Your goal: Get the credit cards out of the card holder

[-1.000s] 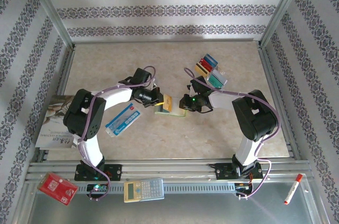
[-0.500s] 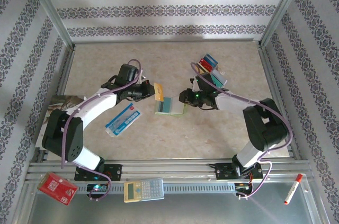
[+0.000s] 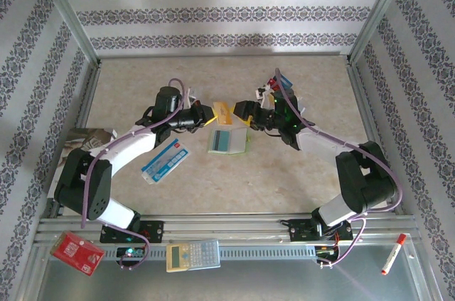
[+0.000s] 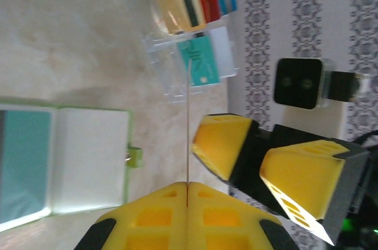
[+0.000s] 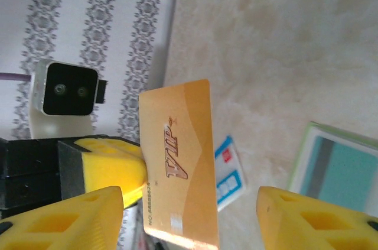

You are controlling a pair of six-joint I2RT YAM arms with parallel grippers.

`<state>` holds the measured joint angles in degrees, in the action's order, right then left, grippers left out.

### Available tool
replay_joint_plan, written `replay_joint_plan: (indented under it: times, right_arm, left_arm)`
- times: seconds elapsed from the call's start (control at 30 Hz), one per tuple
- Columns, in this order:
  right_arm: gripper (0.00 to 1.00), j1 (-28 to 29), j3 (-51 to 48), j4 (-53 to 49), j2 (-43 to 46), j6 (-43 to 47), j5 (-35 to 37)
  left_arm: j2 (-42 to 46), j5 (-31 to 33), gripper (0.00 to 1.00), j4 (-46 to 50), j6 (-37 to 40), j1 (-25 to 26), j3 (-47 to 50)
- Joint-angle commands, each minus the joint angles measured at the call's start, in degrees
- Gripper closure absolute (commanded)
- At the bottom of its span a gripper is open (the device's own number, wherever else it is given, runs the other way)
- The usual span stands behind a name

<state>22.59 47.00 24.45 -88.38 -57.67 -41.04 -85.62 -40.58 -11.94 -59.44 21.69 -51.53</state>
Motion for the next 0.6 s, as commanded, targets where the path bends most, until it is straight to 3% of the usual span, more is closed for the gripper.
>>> replay_joint_plan:
  times: [0.0, 0.23, 0.33, 0.47, 0.57]
  right_arm:
    - [0.38, -0.26, 0.11, 11.85, -1.65, -8.14, -6.03]
    - [0.41, -0.78, 1.1, 19.91, -3.88, -14.42, -8.79]
    - [0.49, -0.87, 0.56, 22.67, -4.08, -15.74, -9.49]
    - [0.66, -0.97, 0.37, 24.5, -3.4, -15.94, -9.88]
    - [0.86, -1.14, 0.06, 24.87, -2.95, -16.15, -9.54]
  left_arm:
    - [1.71, -3.06, 1.0, -8.89, -5.14, 0.55, 0.5]
    - [1.81, -4.24, 1.0, -13.48, -7.45, 0.6, 0.61]
    - [1.8, -4.01, 1.0, -12.94, -6.96, 0.61, 0.38]
    - [1.21, -4.08, 1.0, -12.58, -6.87, 0.62, 0.49]
    - [1.24, -3.96, 1.0, -12.67, -7.0, 0.56, 0.52]
